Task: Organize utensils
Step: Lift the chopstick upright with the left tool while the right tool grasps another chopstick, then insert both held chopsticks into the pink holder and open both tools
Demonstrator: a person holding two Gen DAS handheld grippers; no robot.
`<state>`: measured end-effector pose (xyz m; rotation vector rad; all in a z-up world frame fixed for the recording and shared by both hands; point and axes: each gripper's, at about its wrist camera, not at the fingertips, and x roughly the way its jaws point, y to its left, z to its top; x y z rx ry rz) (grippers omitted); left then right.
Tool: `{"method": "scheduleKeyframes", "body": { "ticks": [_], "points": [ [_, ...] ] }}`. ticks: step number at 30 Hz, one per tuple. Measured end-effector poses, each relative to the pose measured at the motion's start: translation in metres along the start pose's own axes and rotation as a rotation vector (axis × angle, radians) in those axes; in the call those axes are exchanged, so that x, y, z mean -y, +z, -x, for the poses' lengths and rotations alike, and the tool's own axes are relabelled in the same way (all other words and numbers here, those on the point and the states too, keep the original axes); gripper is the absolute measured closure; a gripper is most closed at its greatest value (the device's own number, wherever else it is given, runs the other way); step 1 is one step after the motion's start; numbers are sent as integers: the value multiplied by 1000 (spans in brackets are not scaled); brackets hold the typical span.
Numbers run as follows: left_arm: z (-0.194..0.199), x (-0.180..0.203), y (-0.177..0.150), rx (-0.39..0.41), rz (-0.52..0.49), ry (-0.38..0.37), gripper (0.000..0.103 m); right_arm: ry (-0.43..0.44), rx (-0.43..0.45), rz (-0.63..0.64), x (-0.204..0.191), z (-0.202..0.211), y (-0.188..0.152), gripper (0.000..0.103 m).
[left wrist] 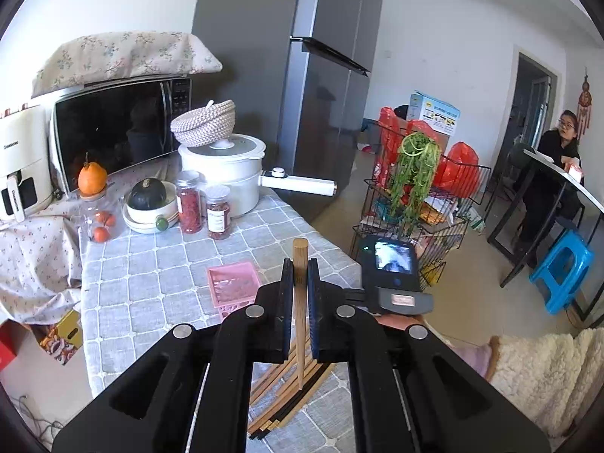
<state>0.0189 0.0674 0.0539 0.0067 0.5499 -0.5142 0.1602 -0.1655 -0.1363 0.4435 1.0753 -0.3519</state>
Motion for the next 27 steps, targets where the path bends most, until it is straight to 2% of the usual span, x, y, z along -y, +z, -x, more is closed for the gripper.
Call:
{"method": "scheduleKeyframes", "body": {
  "ticks": [5,12,16,27],
  "points": [
    [3,-4,-1,13,47,23,96,87,149,99,-14,55,-11,89],
    [15,-9,3,51,140,46,96,219,269,232,-25,125,-25,91],
    [17,-9,13,59,165,53,96,257,336,293,-29,162,-35,94],
    [27,-10,57,129,194,110,96,317,427,336,-19,225,-26,98]
  ]
}}
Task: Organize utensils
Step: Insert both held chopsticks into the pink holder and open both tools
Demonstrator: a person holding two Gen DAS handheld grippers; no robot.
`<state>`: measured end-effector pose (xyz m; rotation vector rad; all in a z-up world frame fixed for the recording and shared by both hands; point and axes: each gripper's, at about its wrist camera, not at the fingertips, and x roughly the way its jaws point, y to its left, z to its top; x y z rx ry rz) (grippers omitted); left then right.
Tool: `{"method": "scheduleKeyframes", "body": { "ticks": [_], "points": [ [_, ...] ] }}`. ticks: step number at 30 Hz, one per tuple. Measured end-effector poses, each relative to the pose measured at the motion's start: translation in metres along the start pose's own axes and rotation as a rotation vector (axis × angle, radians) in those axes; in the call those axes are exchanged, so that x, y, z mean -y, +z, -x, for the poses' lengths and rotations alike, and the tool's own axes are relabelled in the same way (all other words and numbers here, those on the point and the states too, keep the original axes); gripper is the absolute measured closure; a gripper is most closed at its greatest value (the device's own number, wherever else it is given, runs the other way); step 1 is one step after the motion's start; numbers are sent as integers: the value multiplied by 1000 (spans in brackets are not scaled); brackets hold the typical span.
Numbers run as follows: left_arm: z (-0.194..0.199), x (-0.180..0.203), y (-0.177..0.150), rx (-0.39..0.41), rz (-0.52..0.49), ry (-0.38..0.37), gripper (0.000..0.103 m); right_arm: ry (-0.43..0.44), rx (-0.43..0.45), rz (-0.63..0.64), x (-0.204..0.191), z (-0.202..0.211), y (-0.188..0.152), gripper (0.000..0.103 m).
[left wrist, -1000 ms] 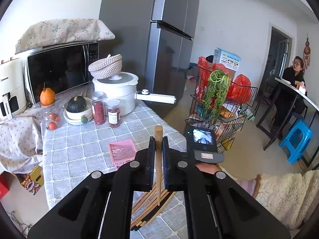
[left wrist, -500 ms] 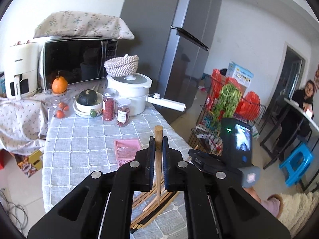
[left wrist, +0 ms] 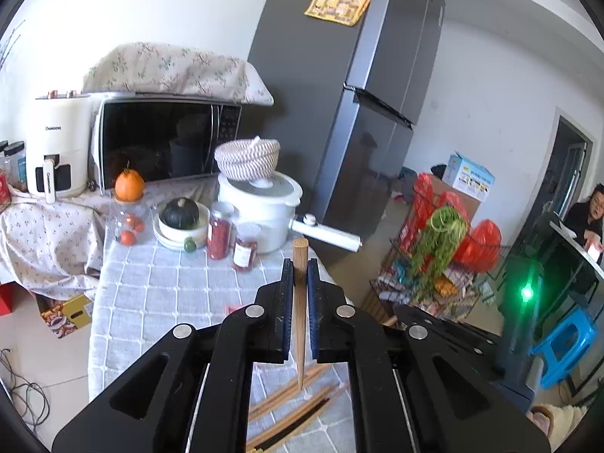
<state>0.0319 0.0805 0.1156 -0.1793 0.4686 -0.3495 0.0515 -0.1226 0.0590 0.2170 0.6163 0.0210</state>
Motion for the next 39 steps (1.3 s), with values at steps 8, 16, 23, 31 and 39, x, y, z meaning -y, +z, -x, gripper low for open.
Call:
{"method": "scheduleKeyframes", "body": {
  "ticks": [8,16,23,31,39],
  "points": [
    [-11,0,28,75,-10,98,96,24,36,-12,3,9,26,98],
    [-58,-16,38,67,-6,187,96,47,71,-2,-3,9,51,97],
    [-107,-33,10,-60,14,213,94,68,59,-18,-5,-4,60,97],
    [-62,-53,-7,35,135,183,81,102,93,-18,-17,0,78,97],
    [-47,-82,-23,37,216,227,78,148,123,-1,-53,-9,95,97]
  ]
}}
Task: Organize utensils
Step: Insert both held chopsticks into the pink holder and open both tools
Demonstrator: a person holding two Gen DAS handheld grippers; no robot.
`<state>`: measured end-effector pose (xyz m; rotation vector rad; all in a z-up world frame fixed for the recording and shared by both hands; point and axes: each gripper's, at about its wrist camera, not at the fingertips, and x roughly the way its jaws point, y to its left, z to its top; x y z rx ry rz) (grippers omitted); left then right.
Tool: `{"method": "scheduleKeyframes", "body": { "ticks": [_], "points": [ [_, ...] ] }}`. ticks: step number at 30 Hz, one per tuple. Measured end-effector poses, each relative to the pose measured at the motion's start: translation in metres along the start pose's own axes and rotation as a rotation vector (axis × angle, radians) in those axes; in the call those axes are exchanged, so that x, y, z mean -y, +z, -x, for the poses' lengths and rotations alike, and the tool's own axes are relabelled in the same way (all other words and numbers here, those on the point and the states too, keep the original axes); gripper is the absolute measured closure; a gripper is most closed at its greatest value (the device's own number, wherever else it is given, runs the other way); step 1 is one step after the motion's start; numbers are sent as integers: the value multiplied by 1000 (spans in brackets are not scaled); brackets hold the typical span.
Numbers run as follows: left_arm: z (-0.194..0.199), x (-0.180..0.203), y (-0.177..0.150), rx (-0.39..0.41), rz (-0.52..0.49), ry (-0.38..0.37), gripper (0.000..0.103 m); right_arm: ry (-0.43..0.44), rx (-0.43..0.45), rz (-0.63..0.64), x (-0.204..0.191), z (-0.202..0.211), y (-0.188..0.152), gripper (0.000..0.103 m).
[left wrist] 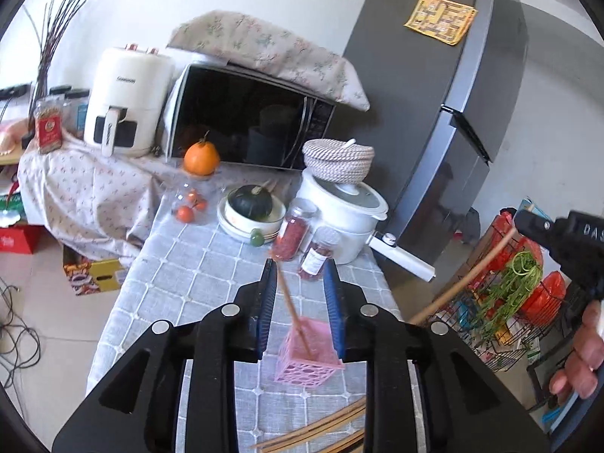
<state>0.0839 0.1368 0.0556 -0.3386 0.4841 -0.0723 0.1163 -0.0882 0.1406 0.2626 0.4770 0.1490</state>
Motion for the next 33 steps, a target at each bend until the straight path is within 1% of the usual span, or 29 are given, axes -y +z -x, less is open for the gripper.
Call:
{"method": "scheduleKeyframes", "body": {
  "ticks": [3,7,10,11,14,16,17,20,24,30,32,33],
  "points": [
    [-6,-9,-1,-17,18,2,78,0,3,11,-8,-11,-2,97],
    [-12,-16,-4,-37,29,4,78,18,-22,4,-13,-37,-12,97],
    [-19,-16,-8,-60,16,13,78,45,-52,9,-15,-61,-29,97],
    [-21,-16,-10,-65,13,16,78,56,-61,16,-15,-66,-34,95],
    [-25,-14,-13,-77,5,16,77,54,-68,48,-16,-76,-51,93],
    [-23,-11,-14,-73,-7,14,77,46,-70,56,-13,-76,-56,91],
    [-21,-9,-15,-70,-13,11,76,44,-69,54,-11,-74,-58,87],
    [-17,0,-17,-68,-36,0,76,17,-52,70,-5,-62,-63,87],
    [-10,16,-24,-66,-80,-8,71,-44,-25,124,4,-42,-77,86],
    [-4,39,-42,-79,-137,-16,62,-107,-6,166,19,-20,-101,69],
    [-4,43,-50,-87,-149,-8,59,-123,-3,171,24,-14,-110,60],
    [-5,44,-54,-94,-155,-5,59,-129,0,174,26,-11,-114,59]
  ]
}}
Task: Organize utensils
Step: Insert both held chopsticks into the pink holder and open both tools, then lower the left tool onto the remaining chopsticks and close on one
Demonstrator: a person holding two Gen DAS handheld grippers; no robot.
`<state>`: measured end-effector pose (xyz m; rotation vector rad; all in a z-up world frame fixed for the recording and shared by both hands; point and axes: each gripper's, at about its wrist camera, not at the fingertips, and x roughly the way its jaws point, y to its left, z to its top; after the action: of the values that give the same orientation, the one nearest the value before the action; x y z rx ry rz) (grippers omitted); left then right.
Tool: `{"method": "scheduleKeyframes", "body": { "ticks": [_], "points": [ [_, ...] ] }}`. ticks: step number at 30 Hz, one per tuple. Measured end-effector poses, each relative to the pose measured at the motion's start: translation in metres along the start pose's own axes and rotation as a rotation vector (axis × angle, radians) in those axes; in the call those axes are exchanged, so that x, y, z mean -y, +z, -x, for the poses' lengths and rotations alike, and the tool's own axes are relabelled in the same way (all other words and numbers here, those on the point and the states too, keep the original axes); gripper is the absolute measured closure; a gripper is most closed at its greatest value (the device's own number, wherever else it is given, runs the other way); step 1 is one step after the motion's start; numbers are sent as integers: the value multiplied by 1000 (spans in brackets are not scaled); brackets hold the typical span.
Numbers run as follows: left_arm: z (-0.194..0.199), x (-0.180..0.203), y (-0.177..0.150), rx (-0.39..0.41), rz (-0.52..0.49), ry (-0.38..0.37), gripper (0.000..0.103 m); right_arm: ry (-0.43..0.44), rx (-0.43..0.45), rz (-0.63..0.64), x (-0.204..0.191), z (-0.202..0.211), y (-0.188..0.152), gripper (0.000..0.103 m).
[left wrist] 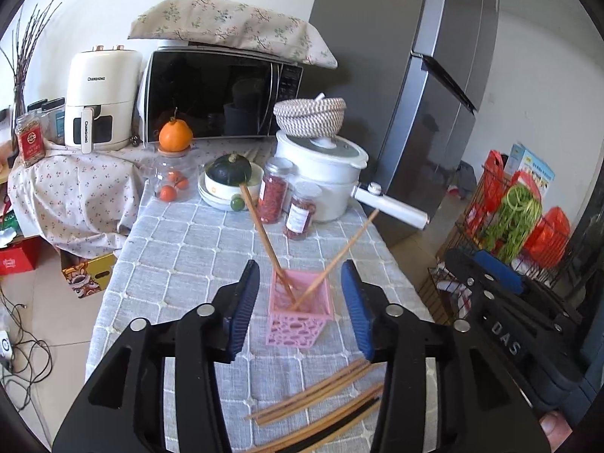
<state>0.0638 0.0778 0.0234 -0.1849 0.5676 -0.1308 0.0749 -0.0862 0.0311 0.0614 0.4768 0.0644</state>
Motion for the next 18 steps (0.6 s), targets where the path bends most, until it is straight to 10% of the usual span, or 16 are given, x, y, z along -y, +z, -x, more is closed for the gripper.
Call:
{"method": "scheduleKeyframes", "body": {
  "ticks": [18],
  "points": [
    [-18,15,-37,-77,-39,42,27,-156,-85,-106,49,0,-50,19]
  ]
}}
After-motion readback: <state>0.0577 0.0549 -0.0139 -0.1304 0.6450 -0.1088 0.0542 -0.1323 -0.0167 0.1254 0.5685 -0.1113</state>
